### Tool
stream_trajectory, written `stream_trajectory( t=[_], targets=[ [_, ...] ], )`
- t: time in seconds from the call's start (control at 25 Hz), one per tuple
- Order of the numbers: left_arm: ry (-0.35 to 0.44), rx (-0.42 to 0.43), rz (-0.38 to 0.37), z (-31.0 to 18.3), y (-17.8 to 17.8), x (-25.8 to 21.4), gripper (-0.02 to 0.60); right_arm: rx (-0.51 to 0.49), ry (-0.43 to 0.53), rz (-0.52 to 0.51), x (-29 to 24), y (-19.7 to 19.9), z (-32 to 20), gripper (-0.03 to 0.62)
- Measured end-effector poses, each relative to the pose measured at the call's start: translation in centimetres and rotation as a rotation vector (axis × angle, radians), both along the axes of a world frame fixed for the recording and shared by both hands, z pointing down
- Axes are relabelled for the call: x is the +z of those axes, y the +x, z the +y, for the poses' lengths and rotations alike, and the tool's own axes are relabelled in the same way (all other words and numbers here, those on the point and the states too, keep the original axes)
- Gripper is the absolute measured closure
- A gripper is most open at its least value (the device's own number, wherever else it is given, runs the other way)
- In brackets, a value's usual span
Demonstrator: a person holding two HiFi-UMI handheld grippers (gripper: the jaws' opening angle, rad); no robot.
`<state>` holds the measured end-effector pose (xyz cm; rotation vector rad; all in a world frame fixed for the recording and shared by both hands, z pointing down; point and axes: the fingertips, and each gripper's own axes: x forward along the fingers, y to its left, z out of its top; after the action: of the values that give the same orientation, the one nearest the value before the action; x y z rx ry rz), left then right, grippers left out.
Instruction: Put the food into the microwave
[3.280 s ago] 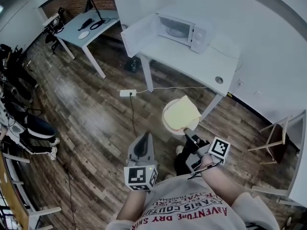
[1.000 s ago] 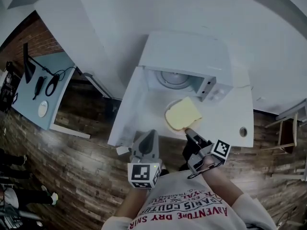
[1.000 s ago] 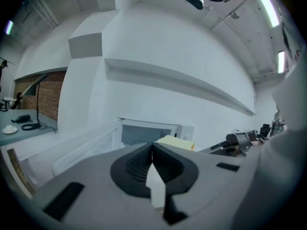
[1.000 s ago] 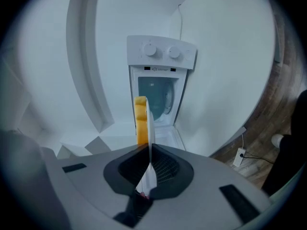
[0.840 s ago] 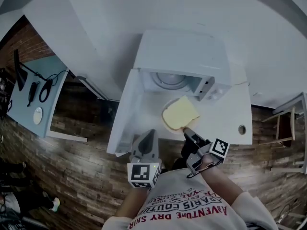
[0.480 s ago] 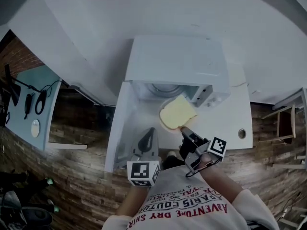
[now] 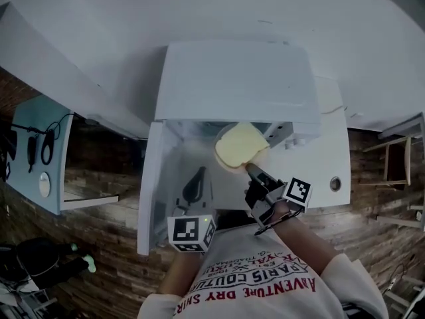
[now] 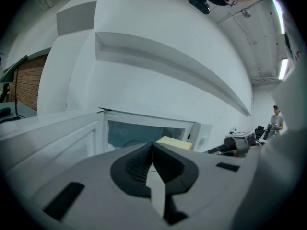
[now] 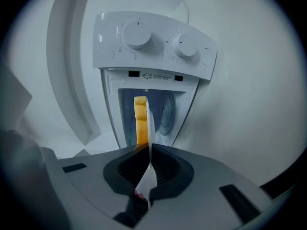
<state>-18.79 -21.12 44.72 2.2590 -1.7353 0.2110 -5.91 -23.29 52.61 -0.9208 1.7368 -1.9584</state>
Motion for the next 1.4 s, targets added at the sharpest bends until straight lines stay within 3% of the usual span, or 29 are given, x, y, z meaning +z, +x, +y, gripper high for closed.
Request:
stream_trajectory(
  t=[0.56, 0.96, 1.4],
  targets=[
    [-0.033, 0.111, 0.012, -4.6, 0.0, 1.3, 0.575, 0.121, -0.019, 0.05, 3.4, -2.4, -4.8, 0.572],
    [-0.049, 0.095, 0.003, -5.6, -1.3, 2.4, 0.575, 0.166, 0.021, 0.117, 5.7, -3.9, -9.6, 0.572],
    [-0.048, 0.091, -0.024, -6.3, -2.3, 2.4, 0.575, 0.213, 0.013, 0.022, 7.3, -5.1, -13.1, 0.572]
  ],
)
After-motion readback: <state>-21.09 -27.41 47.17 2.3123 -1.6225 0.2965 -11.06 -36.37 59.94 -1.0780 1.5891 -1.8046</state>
